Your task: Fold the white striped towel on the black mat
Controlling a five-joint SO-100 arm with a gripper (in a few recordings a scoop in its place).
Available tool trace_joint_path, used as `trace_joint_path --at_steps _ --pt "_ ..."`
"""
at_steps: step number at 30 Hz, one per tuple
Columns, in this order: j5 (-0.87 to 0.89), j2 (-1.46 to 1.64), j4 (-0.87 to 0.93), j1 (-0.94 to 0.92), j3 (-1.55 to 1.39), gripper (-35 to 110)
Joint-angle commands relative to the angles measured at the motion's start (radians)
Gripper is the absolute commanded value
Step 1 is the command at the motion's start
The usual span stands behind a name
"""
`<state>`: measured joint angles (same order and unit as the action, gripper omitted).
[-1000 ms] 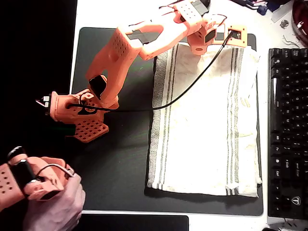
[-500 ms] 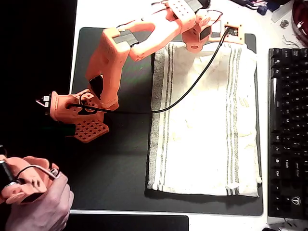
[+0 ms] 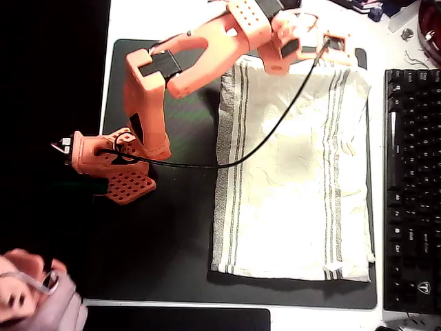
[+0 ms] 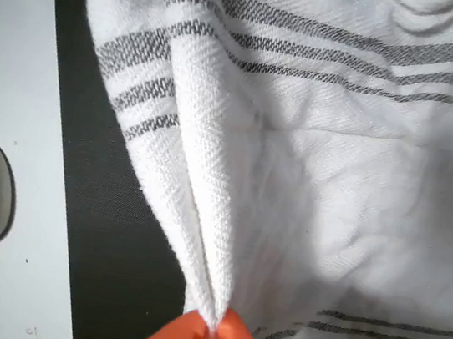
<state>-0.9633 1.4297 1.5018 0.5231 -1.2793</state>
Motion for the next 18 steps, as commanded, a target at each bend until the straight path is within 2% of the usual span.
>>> trace_joint_path --at_steps 1,9,18 --pt "-0.048 0.115 0.048 -0.054 0.014 0" --pt "-0.189 0.206 0.140 -0.252 0.040 0" --pt "-0.383 0.219 0.163 -0.543 0.077 0"
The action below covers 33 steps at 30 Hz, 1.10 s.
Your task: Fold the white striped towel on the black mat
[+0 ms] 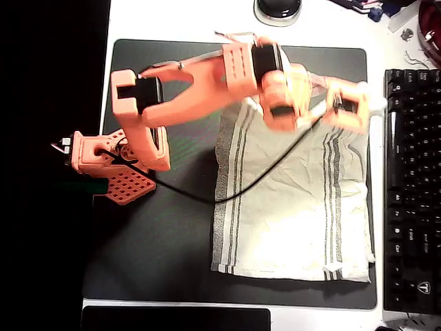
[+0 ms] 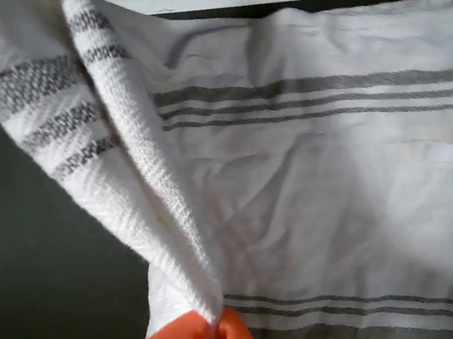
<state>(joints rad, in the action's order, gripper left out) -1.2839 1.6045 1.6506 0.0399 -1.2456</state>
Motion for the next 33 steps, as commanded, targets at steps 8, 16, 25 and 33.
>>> trace_joint_path --at_steps 8,16,25,33 --pt "-0.232 -0.074 -0.012 -0.342 0.103 0" --pt "-0.342 -0.219 -0.155 -0.525 0.012 1" --pt "-0.419 -0.247 -0.261 -0.617 -0.064 1" --pt "-0.462 -0.225 -0.374 -0.655 -0.186 9"
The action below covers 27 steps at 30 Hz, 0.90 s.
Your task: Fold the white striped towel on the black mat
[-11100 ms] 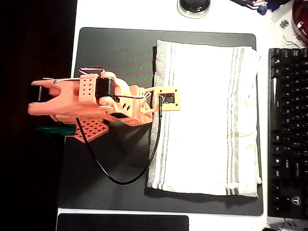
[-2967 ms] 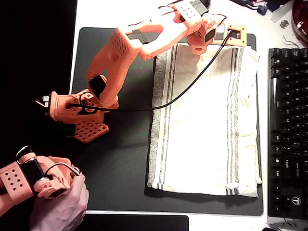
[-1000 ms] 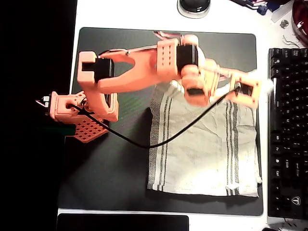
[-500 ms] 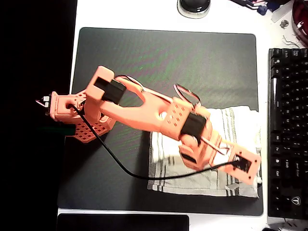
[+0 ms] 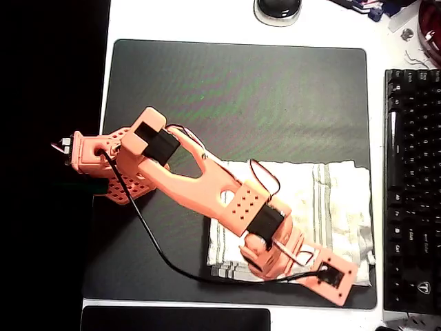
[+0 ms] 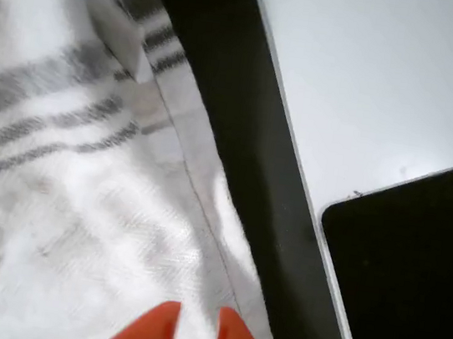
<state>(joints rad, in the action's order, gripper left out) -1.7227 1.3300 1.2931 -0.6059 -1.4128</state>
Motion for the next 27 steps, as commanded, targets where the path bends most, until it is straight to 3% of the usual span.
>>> trace_joint_path --at_steps 1,14,27 --pt "-0.031 0.069 -0.025 -0.006 -0.037 10" --pt "0.048 0.425 0.091 0.207 -0.242 11" --pt "0.031 1.049 -0.189 0.423 -0.980 8"
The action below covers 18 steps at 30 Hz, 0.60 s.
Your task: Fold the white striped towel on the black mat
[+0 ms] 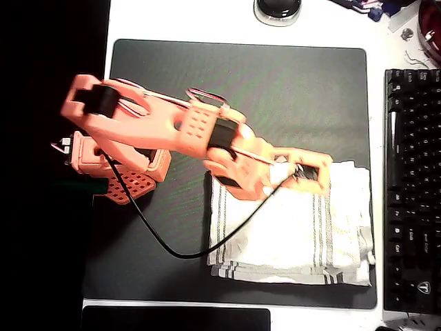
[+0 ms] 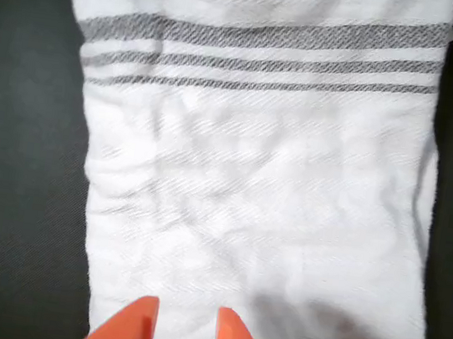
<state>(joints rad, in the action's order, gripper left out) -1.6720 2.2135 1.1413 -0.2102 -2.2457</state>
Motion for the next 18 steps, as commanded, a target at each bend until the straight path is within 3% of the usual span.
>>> trace_joint_path --at_steps 1,18 --pt "-0.018 0.219 -0.054 0.044 -0.206 8" --pt "0.067 0.828 -0.091 0.206 -0.710 0"
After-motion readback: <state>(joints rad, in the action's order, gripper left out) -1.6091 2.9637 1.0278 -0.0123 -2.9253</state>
